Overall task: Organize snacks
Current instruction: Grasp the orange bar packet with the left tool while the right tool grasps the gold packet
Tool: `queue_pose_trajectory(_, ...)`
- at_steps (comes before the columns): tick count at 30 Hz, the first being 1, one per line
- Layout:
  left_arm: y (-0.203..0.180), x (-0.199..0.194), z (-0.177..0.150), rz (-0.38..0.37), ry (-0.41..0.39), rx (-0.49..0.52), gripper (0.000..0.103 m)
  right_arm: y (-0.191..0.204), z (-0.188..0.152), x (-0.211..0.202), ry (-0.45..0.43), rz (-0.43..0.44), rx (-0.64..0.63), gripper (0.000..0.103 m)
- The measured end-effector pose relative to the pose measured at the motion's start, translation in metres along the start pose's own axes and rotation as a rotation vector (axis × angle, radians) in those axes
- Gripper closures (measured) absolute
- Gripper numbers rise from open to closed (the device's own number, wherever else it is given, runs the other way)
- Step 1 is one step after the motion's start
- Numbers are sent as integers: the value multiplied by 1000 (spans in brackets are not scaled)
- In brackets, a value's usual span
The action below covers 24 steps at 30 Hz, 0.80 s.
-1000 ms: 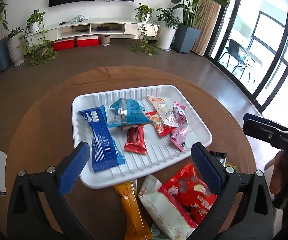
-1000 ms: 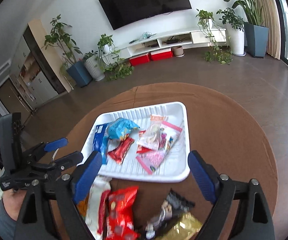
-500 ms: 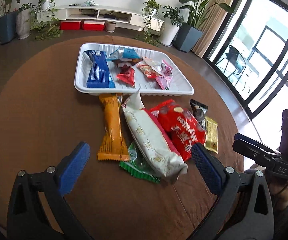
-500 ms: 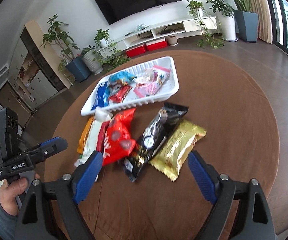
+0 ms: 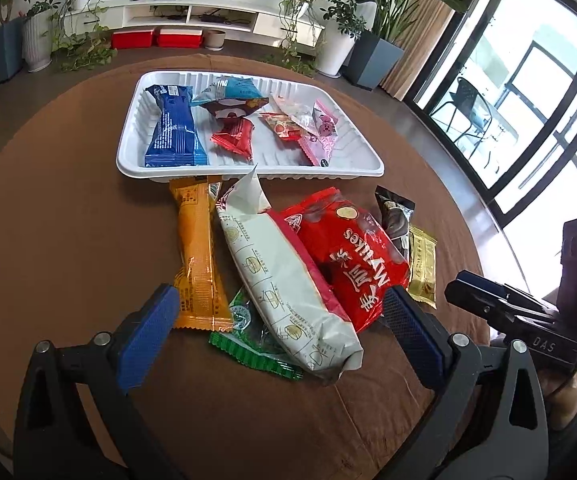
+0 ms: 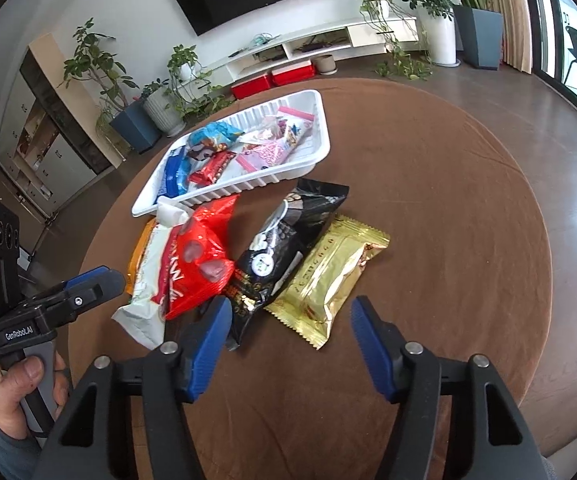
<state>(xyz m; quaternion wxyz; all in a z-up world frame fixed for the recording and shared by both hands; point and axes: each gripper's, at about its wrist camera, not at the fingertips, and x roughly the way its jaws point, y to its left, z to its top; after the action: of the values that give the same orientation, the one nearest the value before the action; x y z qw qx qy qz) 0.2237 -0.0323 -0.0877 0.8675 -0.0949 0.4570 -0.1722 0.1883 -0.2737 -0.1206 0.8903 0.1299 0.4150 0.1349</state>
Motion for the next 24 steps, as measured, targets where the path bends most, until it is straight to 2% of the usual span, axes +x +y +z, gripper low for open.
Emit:
queue_pose_trajectory(4,22,-11,19,30,-27,-18,2,-10,4,6,24,-38,20,43)
queue_pose_trajectory(8,40,3,34,92,72,30,2,-20,9,13,41,-58,43,44)
queue_pose_trajectory(11,47,11,39,118,95,53,3,-21,11,19,55,-66,46,44)
queue_pose_trajectory(14,54,18,43,121,117,58,7,-21,11,24,67,-73,48,44)
queue_pose_trajectory(21,66,47,40,138,179,65,30,-22,13,30,78,-99,44,45)
queue_pose_trajectory(24,66,56,45,161,192,95,32,-21,13,32,85,-105,39,45)
